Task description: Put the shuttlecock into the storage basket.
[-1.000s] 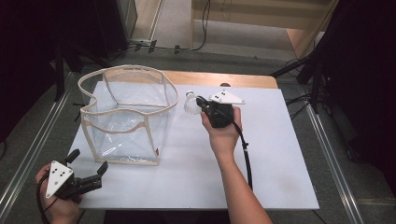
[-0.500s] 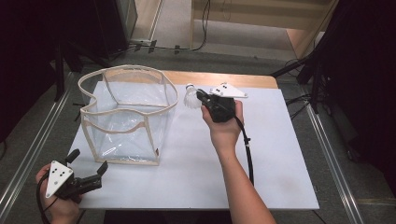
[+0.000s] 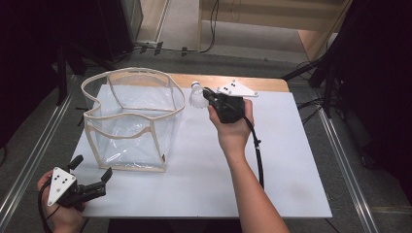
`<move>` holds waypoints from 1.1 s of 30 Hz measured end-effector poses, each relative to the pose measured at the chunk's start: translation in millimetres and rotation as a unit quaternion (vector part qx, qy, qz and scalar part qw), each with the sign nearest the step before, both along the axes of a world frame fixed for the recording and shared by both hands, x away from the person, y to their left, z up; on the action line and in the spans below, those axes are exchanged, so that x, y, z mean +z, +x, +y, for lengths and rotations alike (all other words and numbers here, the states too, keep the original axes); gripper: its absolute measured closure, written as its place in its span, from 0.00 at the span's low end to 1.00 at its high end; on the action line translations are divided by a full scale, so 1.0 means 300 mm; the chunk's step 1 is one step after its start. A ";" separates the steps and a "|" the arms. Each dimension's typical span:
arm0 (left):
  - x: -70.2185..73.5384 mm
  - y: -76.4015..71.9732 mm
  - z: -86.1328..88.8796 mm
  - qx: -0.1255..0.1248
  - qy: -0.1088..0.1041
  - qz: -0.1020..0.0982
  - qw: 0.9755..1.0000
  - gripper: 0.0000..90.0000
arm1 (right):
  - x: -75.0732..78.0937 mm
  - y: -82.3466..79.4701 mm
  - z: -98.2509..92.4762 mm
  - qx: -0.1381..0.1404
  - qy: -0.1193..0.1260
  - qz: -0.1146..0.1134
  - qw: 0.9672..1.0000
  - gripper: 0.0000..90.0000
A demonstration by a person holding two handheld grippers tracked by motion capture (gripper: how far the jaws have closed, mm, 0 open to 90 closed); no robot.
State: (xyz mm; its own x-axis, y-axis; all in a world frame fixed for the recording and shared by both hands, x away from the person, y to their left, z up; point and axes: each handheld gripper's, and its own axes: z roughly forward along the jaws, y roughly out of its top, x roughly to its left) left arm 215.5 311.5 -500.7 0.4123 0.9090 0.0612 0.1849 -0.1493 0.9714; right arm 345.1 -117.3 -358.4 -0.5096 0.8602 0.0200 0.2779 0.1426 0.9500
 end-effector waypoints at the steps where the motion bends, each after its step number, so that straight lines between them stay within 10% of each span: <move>1: 0.000 0.000 0.000 0.000 0.000 0.000 1.000 0.00 | 0.004 0.000 0.002 0.001 -0.001 -0.002 1.000 0.97; 33: 0.001 0.000 0.001 -0.001 0.001 0.001 1.000 0.00 | 0.057 0.010 0.127 0.034 0.008 -0.016 0.999 0.97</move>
